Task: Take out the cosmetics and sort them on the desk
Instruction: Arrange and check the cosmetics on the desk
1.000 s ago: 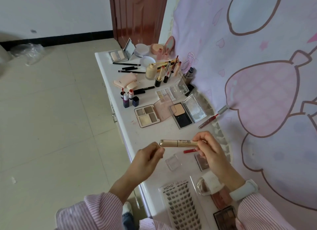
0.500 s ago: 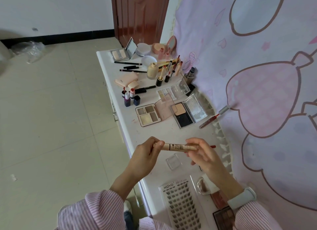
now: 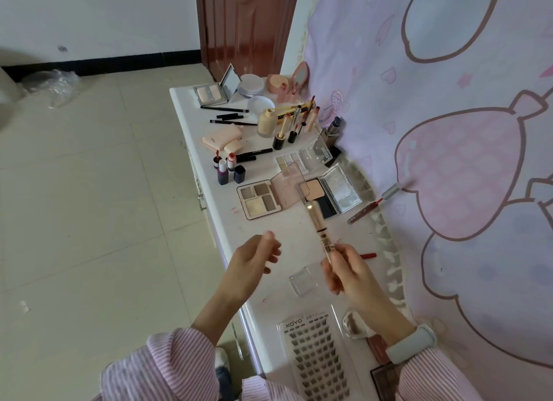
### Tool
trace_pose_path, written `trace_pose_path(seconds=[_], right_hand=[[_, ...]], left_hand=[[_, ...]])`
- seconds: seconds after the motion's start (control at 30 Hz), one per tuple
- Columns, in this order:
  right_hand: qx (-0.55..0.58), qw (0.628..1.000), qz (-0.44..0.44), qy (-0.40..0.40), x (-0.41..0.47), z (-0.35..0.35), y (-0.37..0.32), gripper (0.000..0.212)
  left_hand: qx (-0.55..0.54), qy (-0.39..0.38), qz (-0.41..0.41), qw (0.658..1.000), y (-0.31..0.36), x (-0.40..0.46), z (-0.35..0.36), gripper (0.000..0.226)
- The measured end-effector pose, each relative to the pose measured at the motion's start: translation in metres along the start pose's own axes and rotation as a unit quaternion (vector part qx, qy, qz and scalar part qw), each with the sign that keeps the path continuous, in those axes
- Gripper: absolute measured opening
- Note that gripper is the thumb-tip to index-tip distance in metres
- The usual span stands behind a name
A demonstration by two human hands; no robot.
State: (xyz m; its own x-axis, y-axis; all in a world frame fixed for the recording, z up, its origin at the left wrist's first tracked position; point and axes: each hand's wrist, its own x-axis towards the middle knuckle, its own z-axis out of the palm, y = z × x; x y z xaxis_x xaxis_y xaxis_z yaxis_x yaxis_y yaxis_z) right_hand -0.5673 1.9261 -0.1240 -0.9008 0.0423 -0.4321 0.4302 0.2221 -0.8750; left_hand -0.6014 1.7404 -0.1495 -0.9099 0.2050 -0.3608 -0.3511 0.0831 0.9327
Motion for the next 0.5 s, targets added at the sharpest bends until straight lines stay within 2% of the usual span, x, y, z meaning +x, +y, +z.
trace_pose_path(seconds=[0.07,0.13,0.2,0.3,0.37,0.43,0.5], right_hand=[[0.128,0.988,0.062,-0.061,-0.002,0.004,0.005,0.017],[0.121,0.982,0.076,-0.125,-0.005,0.010,0.008,0.019],[0.072,0.984,0.068,-0.146,-0.008,0.017,0.009,0.019],[-0.038,0.992,0.056,-0.103,-0.007,0.017,0.008,0.015],[-0.064,0.995,0.062,-0.046,-0.007,0.012,0.007,0.016],[-0.033,0.997,0.064,-0.018,-0.006,0.006,0.001,0.027],[-0.036,0.997,0.059,-0.030,-0.005,0.002,-0.008,0.041]], left_hand=[[0.058,-0.047,0.032,0.997,-0.001,0.000,0.003,0.019],[0.063,-0.081,0.057,0.993,-0.003,-0.001,0.008,0.018],[0.039,-0.096,0.059,0.993,-0.003,-0.003,0.012,0.017],[0.013,-0.076,0.080,0.994,-0.004,-0.005,0.012,0.015],[0.034,-0.068,0.096,0.993,-0.007,-0.005,0.008,0.010],[0.120,-0.078,0.109,0.984,-0.012,-0.004,0.003,0.008],[0.226,-0.104,0.134,0.959,-0.017,-0.004,0.000,0.009]])
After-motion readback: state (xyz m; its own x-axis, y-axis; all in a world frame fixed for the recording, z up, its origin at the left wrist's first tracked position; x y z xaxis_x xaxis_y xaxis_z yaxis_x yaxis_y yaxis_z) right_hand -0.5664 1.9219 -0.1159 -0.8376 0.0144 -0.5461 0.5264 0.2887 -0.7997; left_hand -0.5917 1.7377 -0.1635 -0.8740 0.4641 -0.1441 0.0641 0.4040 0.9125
